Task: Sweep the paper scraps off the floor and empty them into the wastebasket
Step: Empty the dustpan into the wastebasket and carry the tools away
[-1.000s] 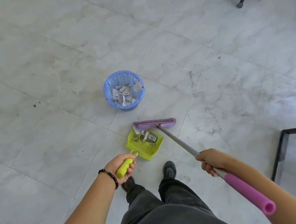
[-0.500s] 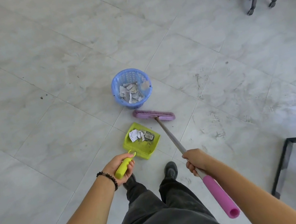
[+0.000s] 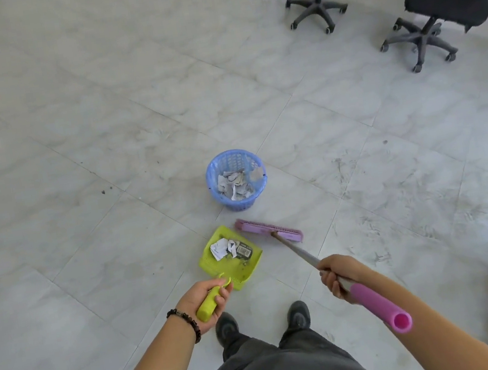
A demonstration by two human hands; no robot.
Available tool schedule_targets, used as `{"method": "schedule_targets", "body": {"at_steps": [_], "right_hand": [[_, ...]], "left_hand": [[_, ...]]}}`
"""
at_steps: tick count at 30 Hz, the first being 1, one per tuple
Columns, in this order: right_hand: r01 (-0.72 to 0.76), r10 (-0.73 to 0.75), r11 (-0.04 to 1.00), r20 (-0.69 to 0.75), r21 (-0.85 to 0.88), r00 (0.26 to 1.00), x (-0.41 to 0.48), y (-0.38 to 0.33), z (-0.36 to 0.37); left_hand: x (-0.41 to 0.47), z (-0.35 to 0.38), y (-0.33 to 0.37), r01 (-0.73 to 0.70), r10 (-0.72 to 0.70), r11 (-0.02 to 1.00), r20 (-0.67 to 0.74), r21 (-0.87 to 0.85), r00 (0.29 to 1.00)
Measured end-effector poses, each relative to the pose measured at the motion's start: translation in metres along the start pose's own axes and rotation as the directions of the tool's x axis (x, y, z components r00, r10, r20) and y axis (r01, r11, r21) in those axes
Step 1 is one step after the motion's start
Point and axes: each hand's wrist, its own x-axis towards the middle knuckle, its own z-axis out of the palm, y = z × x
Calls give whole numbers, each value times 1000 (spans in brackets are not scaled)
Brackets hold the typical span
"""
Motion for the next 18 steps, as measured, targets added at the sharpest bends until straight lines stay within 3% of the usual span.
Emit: {"method": "schedule_targets", "body": {"at_steps": [5, 10, 13, 18], "right_hand": [[76, -78, 996, 59, 43, 995, 0, -11, 21], [146, -169, 967, 96, 206, 981, 4, -18, 29], [119, -169, 926, 112, 357, 979, 9, -19, 26], [40, -122, 910, 174, 413, 977, 17, -10, 15]], "left_hand": [[-34, -1, -3, -157, 164, 983, -65, 94, 984], [-55, 4, -8, -309, 335, 925, -91, 219, 938], [-63, 8, -13, -392, 449, 840, -73, 375, 891], [-62, 14, -21, -446, 575, 680, -45, 583, 817]]}}
